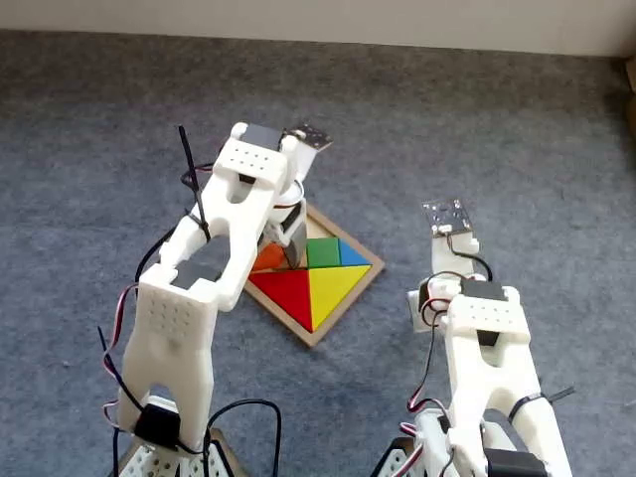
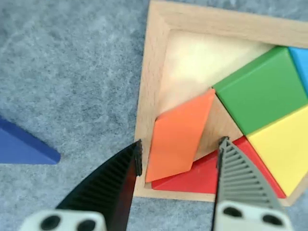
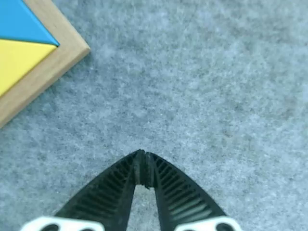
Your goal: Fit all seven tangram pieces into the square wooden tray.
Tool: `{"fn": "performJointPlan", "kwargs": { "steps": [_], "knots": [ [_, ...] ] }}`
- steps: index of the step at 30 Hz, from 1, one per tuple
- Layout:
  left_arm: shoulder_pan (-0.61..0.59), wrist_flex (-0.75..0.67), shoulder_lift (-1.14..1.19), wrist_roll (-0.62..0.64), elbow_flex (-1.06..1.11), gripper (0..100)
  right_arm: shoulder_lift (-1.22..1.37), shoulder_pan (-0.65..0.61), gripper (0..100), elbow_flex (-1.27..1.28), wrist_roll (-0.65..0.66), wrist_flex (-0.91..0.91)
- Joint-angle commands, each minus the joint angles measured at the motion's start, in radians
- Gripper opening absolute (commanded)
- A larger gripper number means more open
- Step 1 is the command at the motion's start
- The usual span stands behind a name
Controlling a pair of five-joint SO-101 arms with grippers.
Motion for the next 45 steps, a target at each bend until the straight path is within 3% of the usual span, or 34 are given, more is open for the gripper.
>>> {"fn": "performJointPlan", "kwargs": {
  "steps": [1, 13, 21, 30, 34, 45],
  "knots": [
    [0.045, 0.009, -0.094, 0.002, -0.016, 25, -0.038, 0.015, 0.5, -0.005, -0.005, -0.013],
    [0.018, 0.002, -0.124, 0.003, -0.039, 25, -0.038, 0.015, 0.5, -0.005, -0.005, -0.013],
    [-0.199, 0.002, -0.122, 0.003, -0.211, 25, -0.038, 0.015, 0.5, -0.005, -0.005, -0.013],
    [-0.372, -0.04, -0.085, 0.011, -0.219, 27, -0.038, 0.015, 0.5, -0.005, -0.005, -0.013],
    [-0.4, -0.095, 0.01, 0.011, -0.22, 31, -0.033, 0.015, 0.5, -0.005, -0.005, -0.013],
    [-0.41, -0.152, 0.148, 0.011, -0.222, 28, -0.03, 0.015, 0.5, -0.005, -0.006, -0.015]
  ]
}}
